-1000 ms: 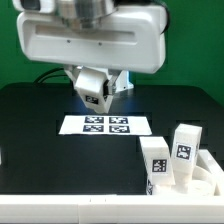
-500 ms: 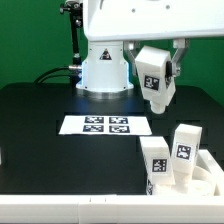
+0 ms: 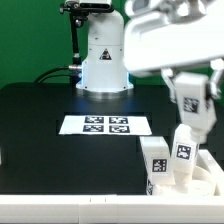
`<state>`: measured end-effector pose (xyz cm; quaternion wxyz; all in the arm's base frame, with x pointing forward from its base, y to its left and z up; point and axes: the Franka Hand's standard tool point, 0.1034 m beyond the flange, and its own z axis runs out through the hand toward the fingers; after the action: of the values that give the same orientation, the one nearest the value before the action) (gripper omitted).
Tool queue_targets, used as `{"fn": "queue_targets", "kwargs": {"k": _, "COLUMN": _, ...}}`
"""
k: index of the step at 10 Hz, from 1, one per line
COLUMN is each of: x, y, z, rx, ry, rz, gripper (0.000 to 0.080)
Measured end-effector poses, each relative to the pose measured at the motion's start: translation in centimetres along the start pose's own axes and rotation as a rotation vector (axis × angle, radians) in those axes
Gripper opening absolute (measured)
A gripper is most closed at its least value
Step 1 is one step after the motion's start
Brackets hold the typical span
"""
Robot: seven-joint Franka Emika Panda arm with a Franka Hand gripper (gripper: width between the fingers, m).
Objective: Assemble stool
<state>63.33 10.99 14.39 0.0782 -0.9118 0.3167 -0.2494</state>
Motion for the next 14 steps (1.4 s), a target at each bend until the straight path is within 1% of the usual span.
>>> {"fn": "queue_targets", "kwargs": {"k": 1, "x": -0.3, "y": 0.0, "z": 0.0, "rx": -0.001, "ry": 0.012, "rz": -0.006, "gripper": 0.0323}}
{"fn": "queue_targets", "kwargs": {"k": 3, "x": -0.2, "y": 0.4, "z": 0.2, "rx": -0.005, "ry": 0.011, "rz": -0.016, "gripper": 0.0323}}
{"fn": "queue_targets", "kwargs": {"k": 4, "x": 0.0, "y": 1.2, "z": 0.8, "rx": -0.007, "ry": 0.033, "rz": -0.046, "gripper": 0.0323}}
{"fn": "queue_targets", "kwargs": {"k": 5, "x": -0.2, "y": 1.8, "z": 1.7, "rx": -0.019, "ry": 0.038, "rz": -0.06, "gripper": 0.0323}}
{"fn": "queue_targets", "kwargs": {"k": 6, "x": -0.1, "y": 2.0, "z": 2.2, "rx": -0.025, "ry": 0.041, "rz": -0.075, "gripper": 0.0323}}
{"fn": "queue_targets", "kwargs": {"k": 7, "x": -0.3, "y": 1.6, "z": 2.6, "rx": -0.017, "ry": 0.056, "rz": -0.071, "gripper": 0.0323}}
{"fn": "queue_targets", "kwargs": {"k": 10, "x": -0.5, "y": 1.7, "z": 2.8, "rx": -0.021, "ry": 0.053, "rz": -0.081, "gripper": 0.0323}}
{"fn": "queue_targets", "kwargs": {"k": 11, "x": -0.8, "y": 2.0, "z": 3.2, "rx": -0.029, "ry": 0.051, "rz": -0.086, "gripper": 0.0323}}
{"fn": "queue_targets", "kwargs": {"k": 12, "x": -0.6, "y": 2.1, "z": 3.6, "rx": -0.033, "ry": 0.052, "rz": -0.094, "gripper": 0.0323}}
{"fn": "queue_targets", "kwargs": {"k": 14, "x": -0.6, "y": 2.2, "z": 3.8, "rx": -0.036, "ry": 0.052, "rz": -0.101, "gripper": 0.0323}}
